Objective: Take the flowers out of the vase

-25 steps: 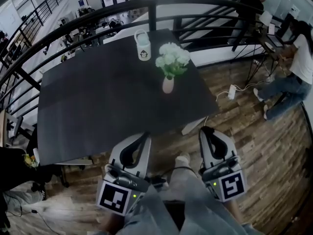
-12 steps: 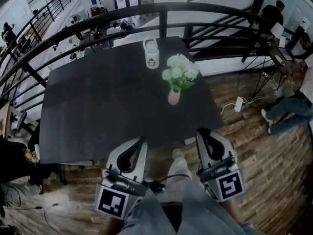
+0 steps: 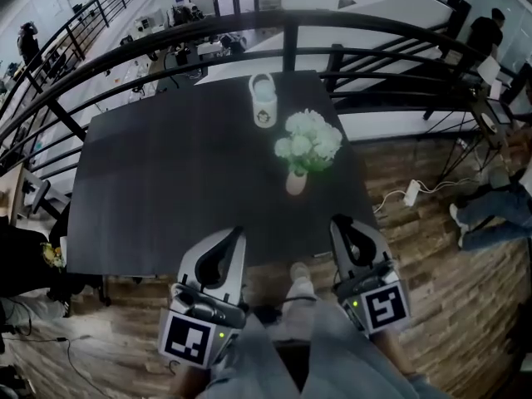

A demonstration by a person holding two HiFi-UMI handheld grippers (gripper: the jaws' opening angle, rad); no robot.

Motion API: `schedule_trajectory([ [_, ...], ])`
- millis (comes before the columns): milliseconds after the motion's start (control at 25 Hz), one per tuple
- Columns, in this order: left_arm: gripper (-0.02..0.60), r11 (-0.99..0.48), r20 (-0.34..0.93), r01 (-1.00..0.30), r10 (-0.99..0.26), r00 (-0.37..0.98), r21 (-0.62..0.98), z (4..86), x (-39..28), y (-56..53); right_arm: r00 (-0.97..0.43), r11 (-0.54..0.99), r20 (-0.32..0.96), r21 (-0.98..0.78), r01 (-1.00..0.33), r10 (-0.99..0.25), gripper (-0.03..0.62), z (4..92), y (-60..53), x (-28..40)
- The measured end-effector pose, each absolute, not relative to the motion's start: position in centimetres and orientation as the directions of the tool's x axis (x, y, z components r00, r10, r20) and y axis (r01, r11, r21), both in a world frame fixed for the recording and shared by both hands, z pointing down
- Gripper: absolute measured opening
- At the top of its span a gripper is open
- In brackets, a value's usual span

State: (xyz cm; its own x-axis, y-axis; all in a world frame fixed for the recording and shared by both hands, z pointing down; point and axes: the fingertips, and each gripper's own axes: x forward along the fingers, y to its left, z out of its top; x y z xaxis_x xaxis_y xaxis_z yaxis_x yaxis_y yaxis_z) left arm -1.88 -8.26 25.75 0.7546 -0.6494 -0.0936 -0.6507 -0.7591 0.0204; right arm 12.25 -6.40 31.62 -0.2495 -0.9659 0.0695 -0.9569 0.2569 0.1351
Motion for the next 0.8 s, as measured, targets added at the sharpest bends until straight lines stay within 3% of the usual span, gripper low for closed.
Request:
schedule_trajectory([
  [320, -0.003, -0.722, -0.093, -0.692, -0.689, 0.718, 0.002, 25.3, 0.2, -10.0, -0.245, 0.251, 0.083, 0.074, -0.965, -0.966, 0.003, 33.1, -9.4, 16.0],
  [640, -0.003, -0.664, -0.076, -0.747, -0.745, 0.663, -0.005, 25.8, 0.6, -11.9, -0.277, 0.300, 0.154, 0.154, -0.941, -0.948, 0.005, 36.2, -12.6, 17.7],
  [800, -0.003, -0.640, -0.086, -0.768, -0.765, 0.639, -0.014, 25.6, 0.9, -12.6, -0.303, 0.327, 0.182, 0.118, -0.938, -0.935, 0.078, 37.4, -14.0, 17.8],
])
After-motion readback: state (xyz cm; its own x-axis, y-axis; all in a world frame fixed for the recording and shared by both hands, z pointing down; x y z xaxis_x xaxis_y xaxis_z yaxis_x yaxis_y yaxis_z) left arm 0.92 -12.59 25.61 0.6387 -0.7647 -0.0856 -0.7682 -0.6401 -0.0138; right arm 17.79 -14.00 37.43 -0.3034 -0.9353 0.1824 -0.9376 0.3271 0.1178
